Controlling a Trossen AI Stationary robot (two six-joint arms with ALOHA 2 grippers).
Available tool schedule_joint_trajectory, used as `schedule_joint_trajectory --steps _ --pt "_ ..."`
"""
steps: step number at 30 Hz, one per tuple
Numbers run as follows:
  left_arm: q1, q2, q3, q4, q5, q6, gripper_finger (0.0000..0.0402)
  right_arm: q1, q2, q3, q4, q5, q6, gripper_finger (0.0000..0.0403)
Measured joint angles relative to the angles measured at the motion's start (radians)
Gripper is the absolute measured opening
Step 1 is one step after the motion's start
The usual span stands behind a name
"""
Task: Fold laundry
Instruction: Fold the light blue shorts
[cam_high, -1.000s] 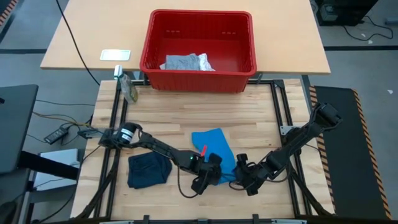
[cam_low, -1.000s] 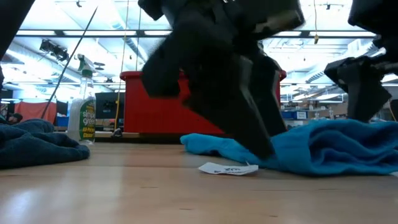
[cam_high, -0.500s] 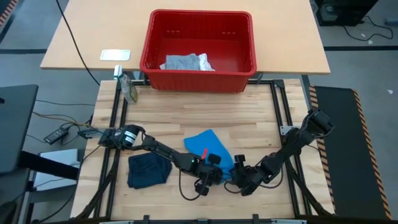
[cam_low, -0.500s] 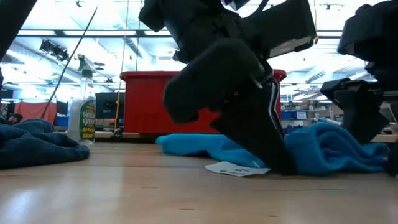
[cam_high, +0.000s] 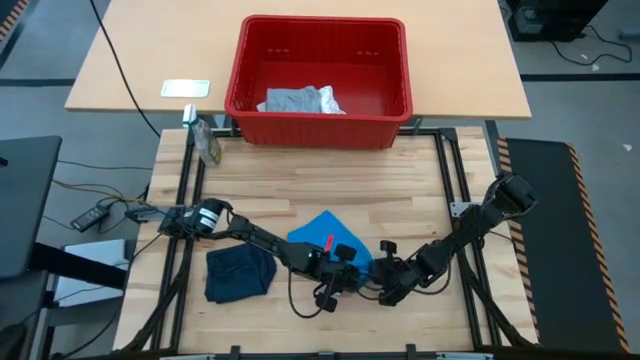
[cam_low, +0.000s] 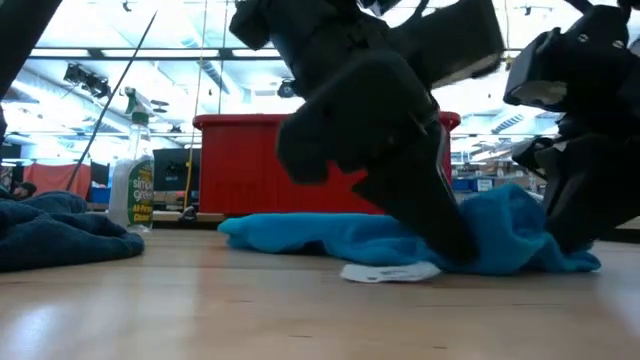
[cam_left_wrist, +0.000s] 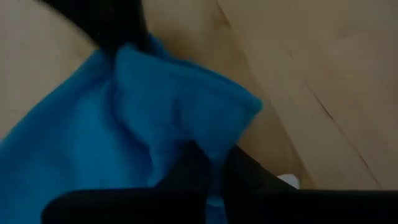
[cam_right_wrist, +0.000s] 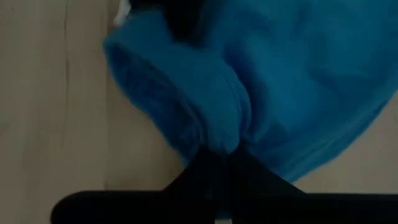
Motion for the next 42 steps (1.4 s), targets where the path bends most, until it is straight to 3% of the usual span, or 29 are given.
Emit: schedule_joint_trajectory --steps 7,11,21,25,30,36,42 --pt "0.024 -0.161 0.002 -0.064 0.0 0.004 0.0018 -0.002 -0.222 0.056 -0.137 -0.044 0.053 0.0019" --pt "0.038 -0.245 0.002 -0.057 0.0 0.008 0.0017 -0.008 -0.349 0.065 -0.157 0.02 0.058 0.0043" --pt "0.078 -0.391 0.004 -0.065 0.0 -0.006 0.0017 0.015 -0.622 0.065 -0.166 0.216 0.002 0.0186" --pt "0.102 -0.44 0.004 -0.08 0.055 -0.056 0.0016 0.039 -0.693 0.066 -0.194 0.254 -0.036 0.024" --pt "0.132 -0.494 0.004 -0.104 0.084 -0.151 0.0016 0.066 -0.729 0.067 -0.299 0.298 -0.039 0.0279" --pt "0.173 -0.535 0.005 -0.097 0.09 -0.261 0.0016 0.067 -0.674 0.067 -0.349 0.326 -0.072 0.0285" --pt "0.204 -0.544 0.005 -0.101 0.132 -0.352 0.0016 0.04 -0.6 0.067 -0.256 0.53 -0.145 0.0285"
